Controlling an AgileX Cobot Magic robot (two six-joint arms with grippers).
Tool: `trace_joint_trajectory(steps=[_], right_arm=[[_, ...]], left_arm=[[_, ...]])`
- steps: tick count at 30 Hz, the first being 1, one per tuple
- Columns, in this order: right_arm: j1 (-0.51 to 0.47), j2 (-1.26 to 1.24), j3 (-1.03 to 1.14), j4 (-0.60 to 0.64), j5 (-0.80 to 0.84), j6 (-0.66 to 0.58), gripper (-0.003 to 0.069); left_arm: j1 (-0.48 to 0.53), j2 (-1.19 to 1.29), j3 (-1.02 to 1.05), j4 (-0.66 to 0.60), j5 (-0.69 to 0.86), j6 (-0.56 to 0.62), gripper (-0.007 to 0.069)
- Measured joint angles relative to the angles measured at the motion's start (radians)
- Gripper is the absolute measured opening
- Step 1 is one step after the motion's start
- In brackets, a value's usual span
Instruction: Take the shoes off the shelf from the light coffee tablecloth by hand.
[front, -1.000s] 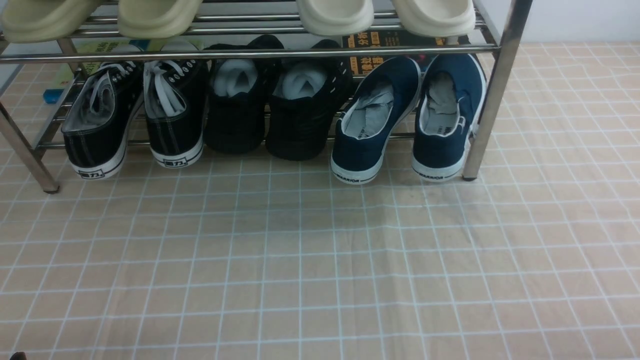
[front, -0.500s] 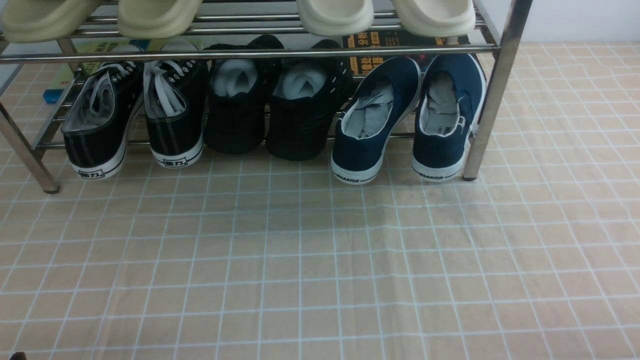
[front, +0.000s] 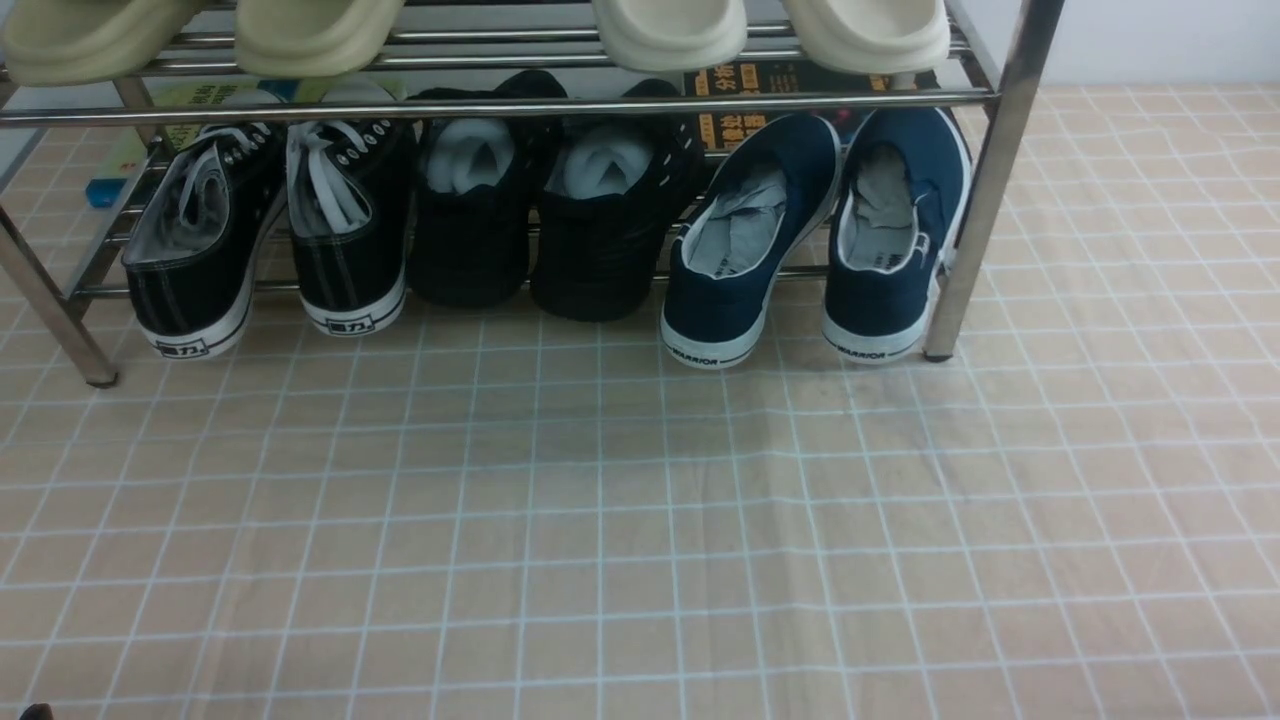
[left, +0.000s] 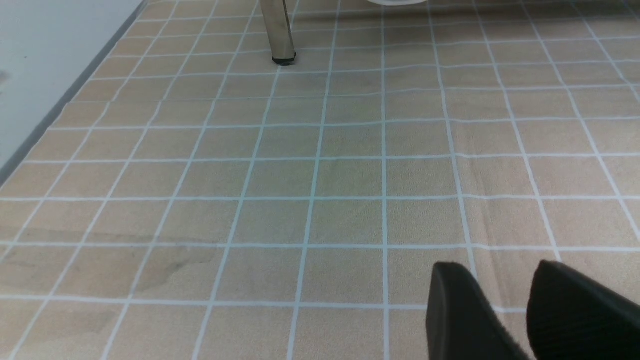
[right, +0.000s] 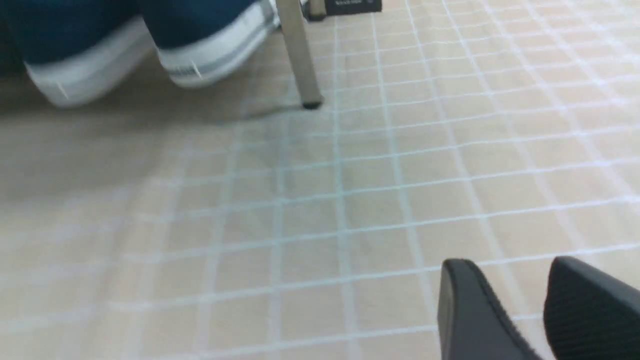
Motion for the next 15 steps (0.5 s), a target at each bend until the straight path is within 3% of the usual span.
trace_joint_trajectory(steps=[5, 11, 15], right_arm=[[0.000, 0.000, 0.000, 0.280, -0.001, 0.249, 0.0240], [0.000, 0.000, 0.000, 0.375, -0.048, 0.297, 0.0240], [0.000, 0.000, -0.019, 0.371, -0.081, 0.204, 0.0206]], left_arm=[[0.000, 0.000, 0.000, 0.000, 0.000, 0.000, 0.0240], [0.000, 0.000, 0.000, 0.000, 0.000, 0.000, 0.0240], [0.000, 0.000, 0.000, 0.000, 0.000, 0.000, 0.0240]])
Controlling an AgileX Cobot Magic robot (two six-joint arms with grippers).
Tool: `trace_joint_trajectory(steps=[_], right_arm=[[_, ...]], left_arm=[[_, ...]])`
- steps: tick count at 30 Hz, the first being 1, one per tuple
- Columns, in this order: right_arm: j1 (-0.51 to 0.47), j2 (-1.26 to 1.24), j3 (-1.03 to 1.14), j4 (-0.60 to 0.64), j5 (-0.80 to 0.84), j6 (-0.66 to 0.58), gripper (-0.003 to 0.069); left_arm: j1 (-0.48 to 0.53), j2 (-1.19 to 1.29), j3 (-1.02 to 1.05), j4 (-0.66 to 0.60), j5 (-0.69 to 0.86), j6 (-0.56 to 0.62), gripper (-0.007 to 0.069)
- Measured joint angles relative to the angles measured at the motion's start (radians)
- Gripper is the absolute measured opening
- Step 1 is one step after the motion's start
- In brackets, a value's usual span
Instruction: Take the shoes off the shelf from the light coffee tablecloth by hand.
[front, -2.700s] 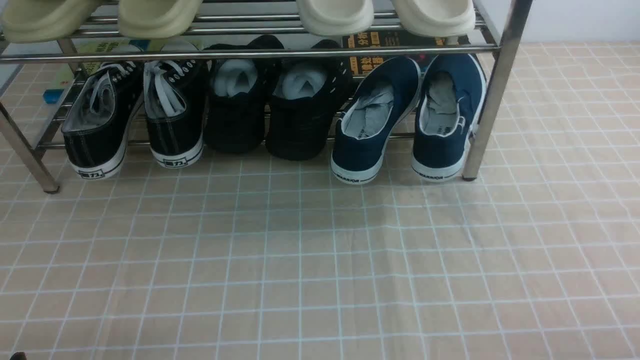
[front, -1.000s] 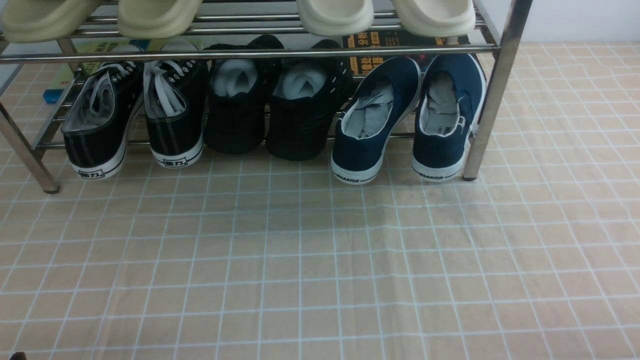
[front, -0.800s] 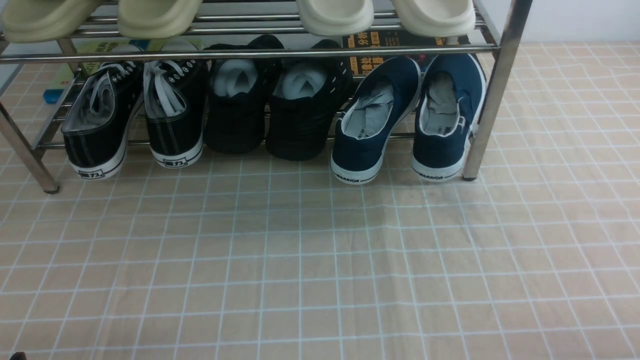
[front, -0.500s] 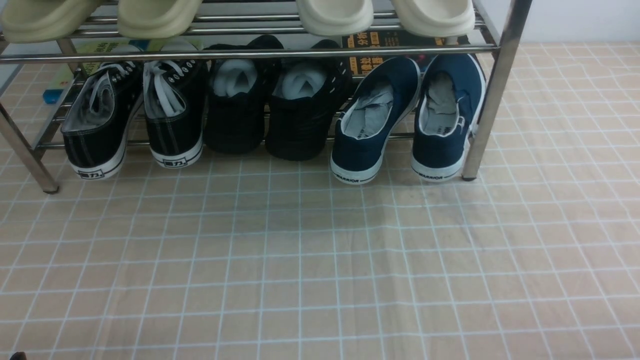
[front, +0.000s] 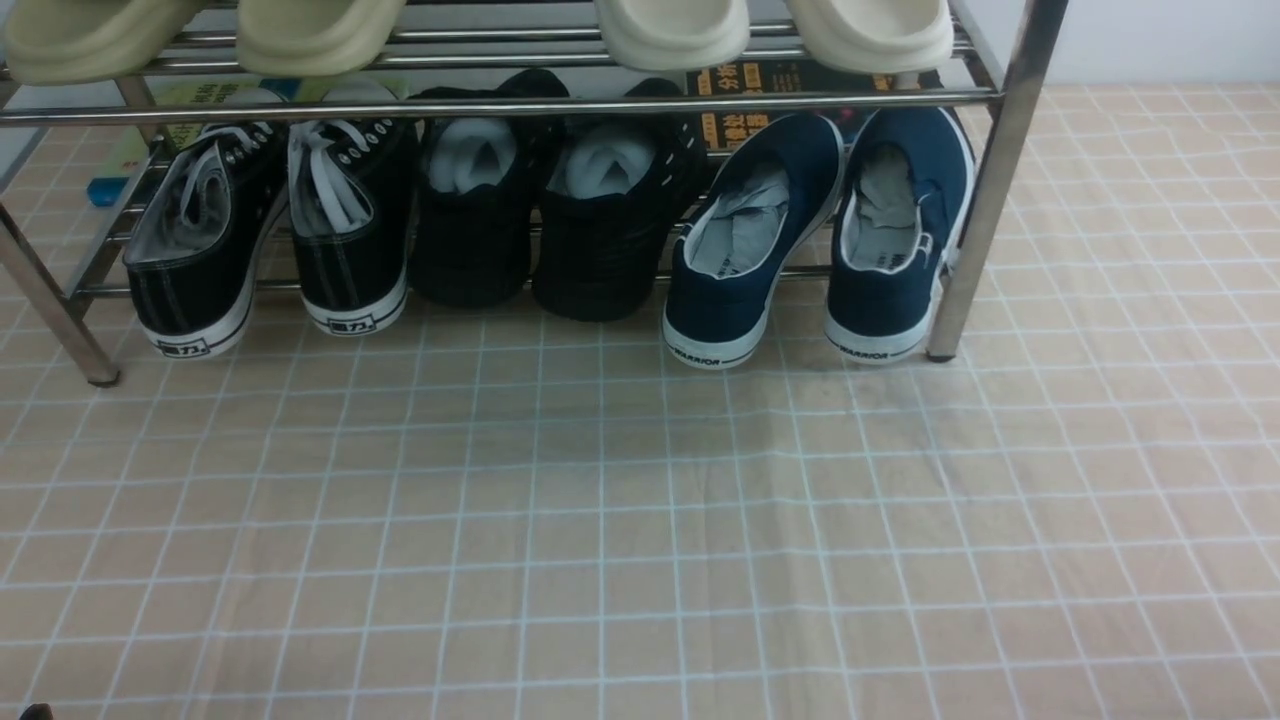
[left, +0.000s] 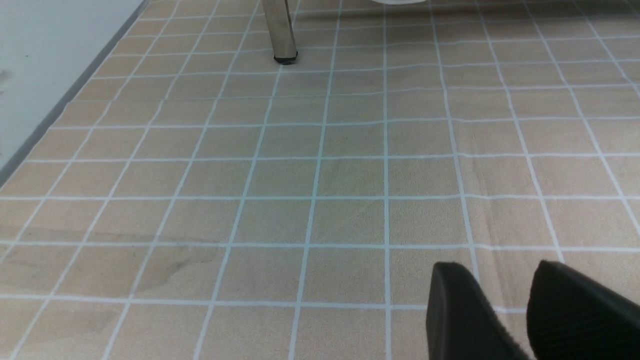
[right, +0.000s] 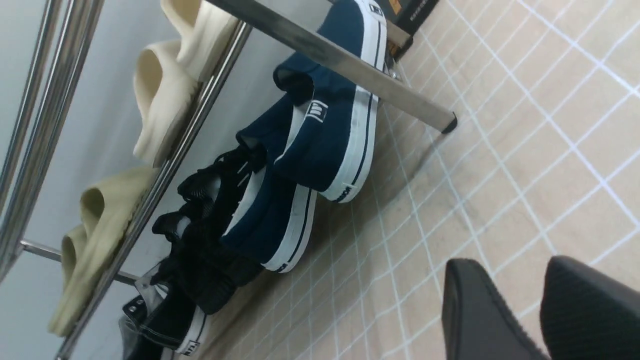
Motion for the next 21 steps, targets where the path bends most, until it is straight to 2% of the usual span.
trace_joint_trajectory(steps=[1, 2, 4, 5, 6, 7, 10, 15, 18, 21], right_arm=[[0.000, 0.000, -0.004, -0.001, 0.000, -0.008, 0.0203], [0.000, 0.009, -0.053, -0.018, -0.001, -0.098, 0.0159], [0.000, 0.028, -0.089, -0.034, -0.002, -0.166, 0.0120], [0.000, 0.085, -0.163, -0.058, 0.005, -0.253, 0.0059], [0.000, 0.093, -0.172, -0.061, 0.007, -0.263, 0.0052], [0.000, 0.169, -0.246, -0.087, 0.042, -0.340, -0.0001], [0.000, 0.364, -0.401, -0.156, 0.180, -0.439, -0.0009], [0.000, 0.709, -0.628, -0.236, 0.407, -0.491, 0.0013], [0.000, 0.926, -0.747, -0.215, 0.481, -0.495, 0.0025], [0.024, 1.123, -0.872, -0.124, 0.577, -0.544, 0.0031]], left_arm=[[0.000, 0.000, 0.000, 0.000, 0.000, 0.000, 0.0240], [0.000, 0.000, 0.000, 0.000, 0.000, 0.000, 0.0240], [0.000, 0.000, 0.000, 0.000, 0.000, 0.000, 0.0240], [0.000, 0.000, 0.000, 0.000, 0.000, 0.000, 0.0240], [0.000, 0.000, 0.000, 0.000, 0.000, 0.000, 0.0240], [0.000, 0.000, 0.000, 0.000, 0.000, 0.000, 0.0240], [0.000, 0.000, 0.000, 0.000, 0.000, 0.000, 0.0240], [0.000, 0.000, 0.000, 0.000, 0.000, 0.000, 0.0240], [0.000, 0.000, 0.000, 0.000, 0.000, 0.000, 0.0240], [0.000, 0.000, 0.000, 0.000, 0.000, 0.000, 0.0240]])
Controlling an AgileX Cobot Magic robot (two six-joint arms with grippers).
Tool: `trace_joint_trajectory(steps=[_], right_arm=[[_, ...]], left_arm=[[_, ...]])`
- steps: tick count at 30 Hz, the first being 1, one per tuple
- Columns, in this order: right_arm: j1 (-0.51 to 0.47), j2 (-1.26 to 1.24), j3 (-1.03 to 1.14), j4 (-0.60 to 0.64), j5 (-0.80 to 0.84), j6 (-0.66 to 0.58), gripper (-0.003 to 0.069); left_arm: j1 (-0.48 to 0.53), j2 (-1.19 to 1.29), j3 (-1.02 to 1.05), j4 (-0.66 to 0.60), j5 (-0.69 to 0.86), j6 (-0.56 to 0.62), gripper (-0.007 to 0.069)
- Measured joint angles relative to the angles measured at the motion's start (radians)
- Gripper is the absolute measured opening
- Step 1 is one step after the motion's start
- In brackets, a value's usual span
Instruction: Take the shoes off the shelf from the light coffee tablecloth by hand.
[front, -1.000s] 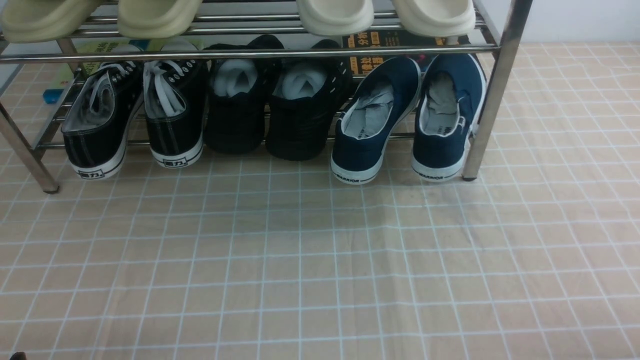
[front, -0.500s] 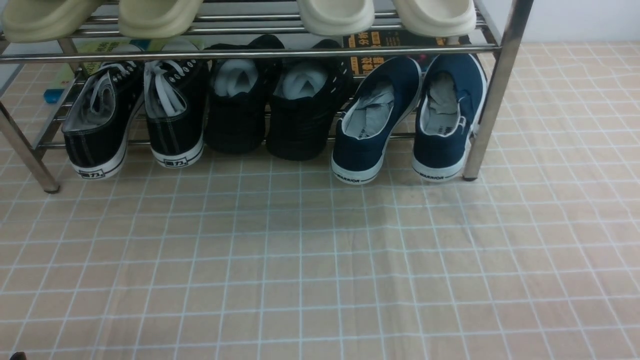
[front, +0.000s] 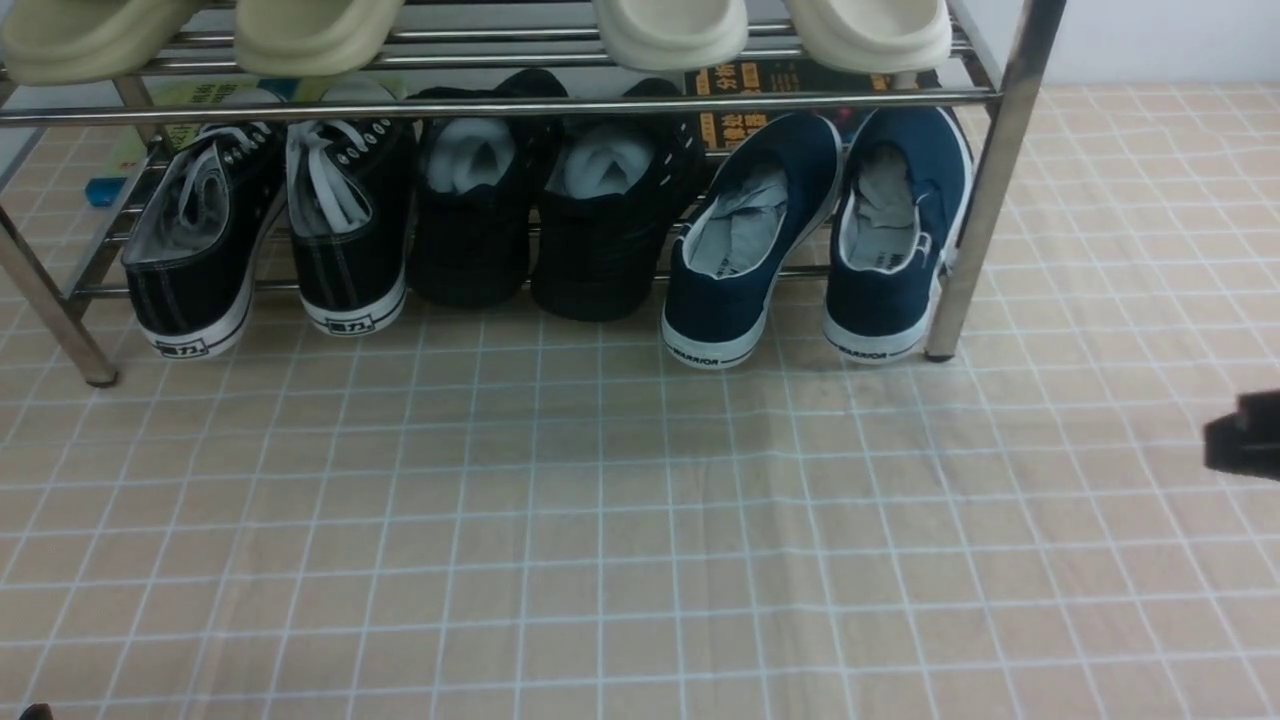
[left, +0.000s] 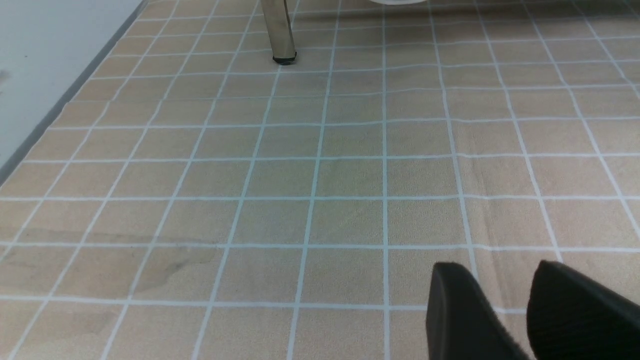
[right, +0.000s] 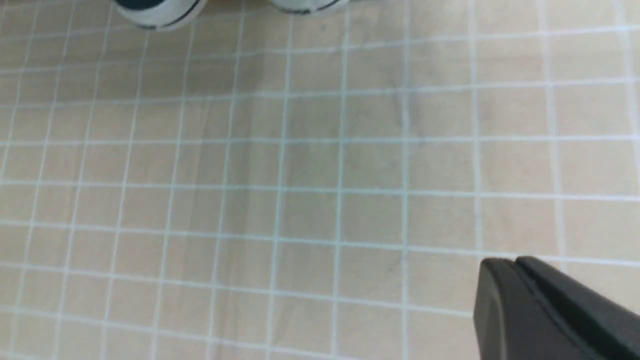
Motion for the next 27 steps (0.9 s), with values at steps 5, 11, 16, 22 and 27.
trace_joint_trajectory(steps=[5, 11, 16, 22, 27], right_arm=[[0.136, 0.272, -0.225, 0.111, 0.117, -0.091, 0.0051], [0.324, 0.558, -0.556, 0.021, 0.207, -0.020, 0.0132], [0.411, 0.770, -0.890, -0.188, 0.324, 0.153, 0.0218], [0.469, 0.951, -1.199, -0.355, 0.370, 0.282, 0.0316], [0.474, 1.018, -1.280, -0.378, 0.352, 0.303, 0.0370]], left_arm=[[0.000, 0.000, 0.000, 0.000, 0.000, 0.000, 0.0240], [0.000, 0.000, 0.000, 0.000, 0.000, 0.000, 0.0240], [0.000, 0.000, 0.000, 0.000, 0.000, 0.000, 0.0240], [0.000, 0.000, 0.000, 0.000, 0.000, 0.000, 0.0240], [0.000, 0.000, 0.000, 0.000, 0.000, 0.000, 0.0240]])
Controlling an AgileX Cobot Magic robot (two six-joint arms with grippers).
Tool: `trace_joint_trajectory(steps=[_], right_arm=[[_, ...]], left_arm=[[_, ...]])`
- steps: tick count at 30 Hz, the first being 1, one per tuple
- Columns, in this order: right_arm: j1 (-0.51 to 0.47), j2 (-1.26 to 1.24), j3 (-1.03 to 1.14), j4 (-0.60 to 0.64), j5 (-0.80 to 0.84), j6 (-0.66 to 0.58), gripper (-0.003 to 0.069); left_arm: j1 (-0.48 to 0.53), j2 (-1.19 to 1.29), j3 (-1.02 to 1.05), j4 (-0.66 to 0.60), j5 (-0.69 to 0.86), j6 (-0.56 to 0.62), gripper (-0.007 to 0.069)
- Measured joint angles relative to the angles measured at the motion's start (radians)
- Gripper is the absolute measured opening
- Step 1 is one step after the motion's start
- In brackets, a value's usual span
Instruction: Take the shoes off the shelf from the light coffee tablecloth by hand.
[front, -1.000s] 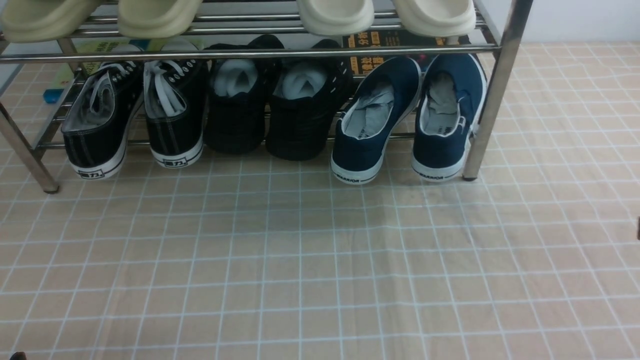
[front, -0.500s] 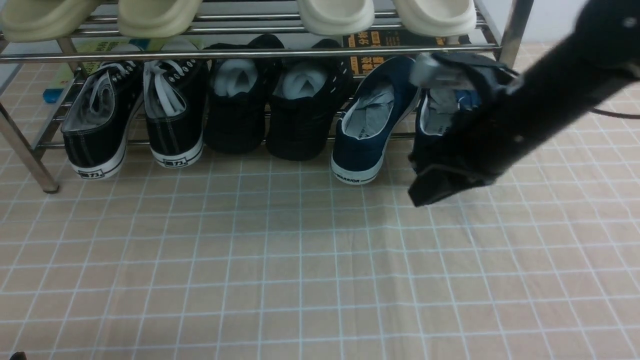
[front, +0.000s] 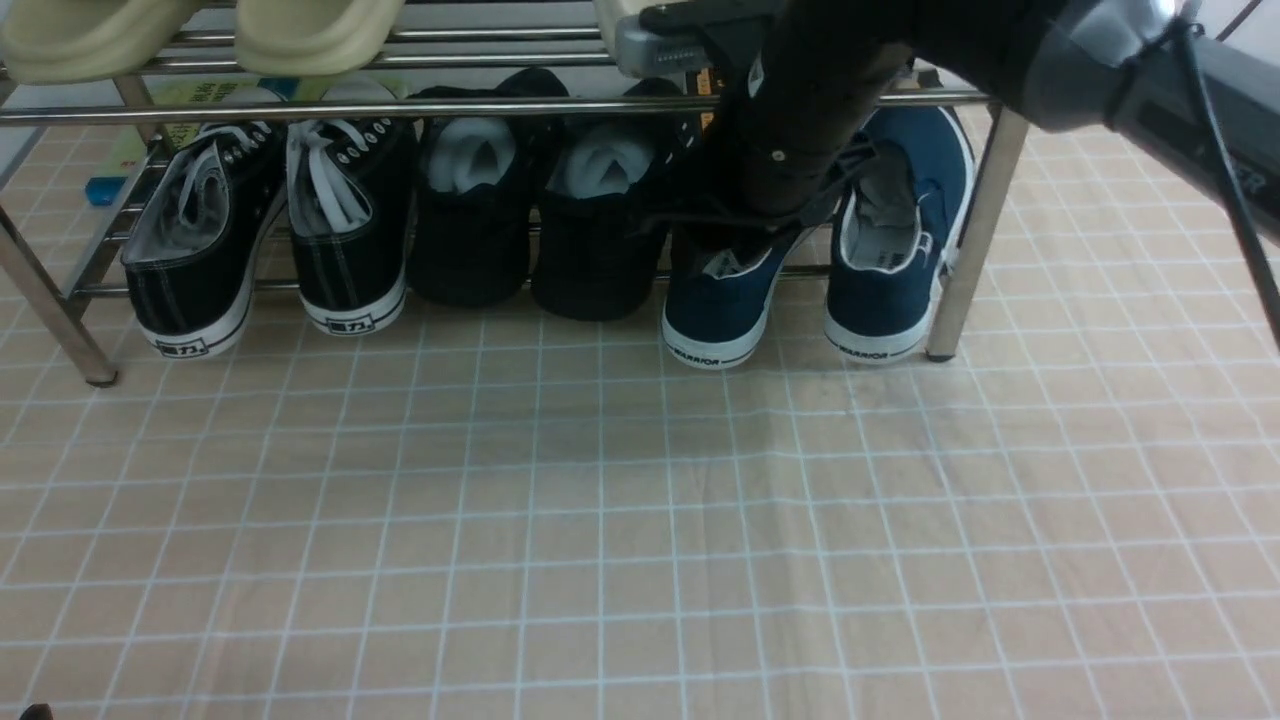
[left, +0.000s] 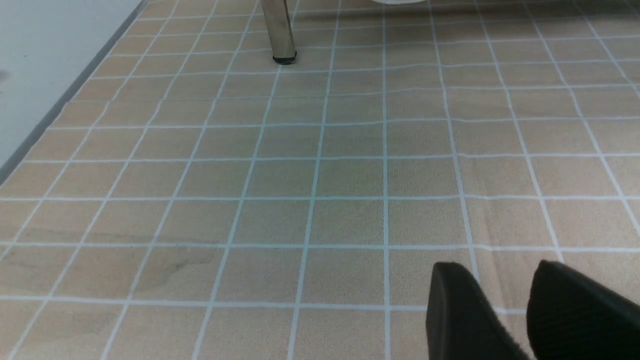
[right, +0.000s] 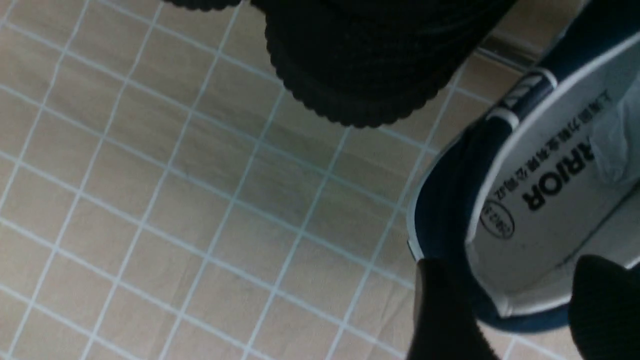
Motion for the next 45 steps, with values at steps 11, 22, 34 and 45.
trace_joint_trajectory(steps=[11, 22, 34, 45], right_arm=[[0.000, 0.067, -0.008, -0.037, -0.123, 0.019, 0.0391], [0.005, 0.127, -0.013, -0.019, -0.102, -0.016, 0.0126], [0.000, 0.025, -0.014, 0.063, 0.108, -0.131, 0.0029], [0.000, -0.071, -0.014, 0.114, 0.108, -0.135, 0.0029]], left_arm=[[0.000, 0.000, 0.000, 0.000, 0.000, 0.000, 0.0240], [0.000, 0.000, 0.000, 0.000, 0.000, 0.000, 0.0240], [0.000, 0.000, 0.000, 0.000, 0.000, 0.000, 0.0240], [0.000, 0.000, 0.000, 0.003, 0.000, 0.000, 0.0240]])
